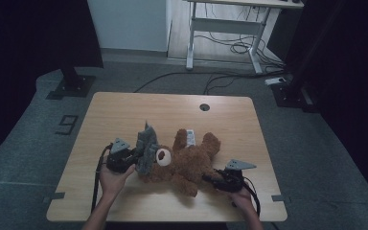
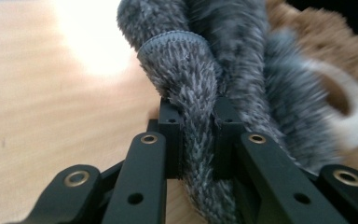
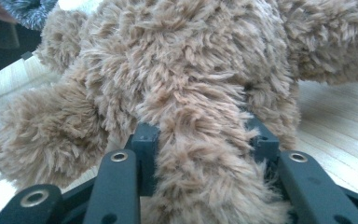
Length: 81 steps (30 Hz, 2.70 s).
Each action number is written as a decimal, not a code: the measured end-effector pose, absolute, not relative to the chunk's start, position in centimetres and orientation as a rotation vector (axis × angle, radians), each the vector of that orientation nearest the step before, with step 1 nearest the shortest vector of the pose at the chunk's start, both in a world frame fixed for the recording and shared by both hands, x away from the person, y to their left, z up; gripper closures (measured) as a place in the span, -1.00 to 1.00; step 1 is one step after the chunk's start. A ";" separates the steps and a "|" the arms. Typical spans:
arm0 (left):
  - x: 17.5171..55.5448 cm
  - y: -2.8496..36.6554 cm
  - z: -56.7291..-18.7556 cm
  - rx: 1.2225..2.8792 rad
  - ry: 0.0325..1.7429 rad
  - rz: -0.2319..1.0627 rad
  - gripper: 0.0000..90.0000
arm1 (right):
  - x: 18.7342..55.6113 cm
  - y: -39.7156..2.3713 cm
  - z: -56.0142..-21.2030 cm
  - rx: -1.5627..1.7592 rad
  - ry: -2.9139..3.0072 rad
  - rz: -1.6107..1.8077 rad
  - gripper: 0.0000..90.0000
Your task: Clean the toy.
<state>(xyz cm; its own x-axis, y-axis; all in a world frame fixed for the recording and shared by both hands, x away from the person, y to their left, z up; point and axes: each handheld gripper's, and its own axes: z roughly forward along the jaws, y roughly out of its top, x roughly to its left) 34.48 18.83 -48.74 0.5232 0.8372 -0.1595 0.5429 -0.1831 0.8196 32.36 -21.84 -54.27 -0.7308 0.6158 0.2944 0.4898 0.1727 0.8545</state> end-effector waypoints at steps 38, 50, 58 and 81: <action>34.2 16.6 -43.3 1.893 0.990 0.417 0.72 | 32.4 -22.1 -54.4 1.110 2.306 1.616 0.29; 34.6 2.1 -42.3 2.104 0.704 0.386 0.72 | 32.4 -22.1 -54.5 1.107 2.308 1.617 0.29; 35.9 -0.4 -45.3 2.174 0.729 0.421 0.71 | 32.4 -22.1 -54.5 1.123 2.297 1.623 0.29; 36.0 9.8 -44.1 2.022 0.918 0.441 0.71 | 32.2 -21.7 -54.5 1.139 2.331 1.578 0.30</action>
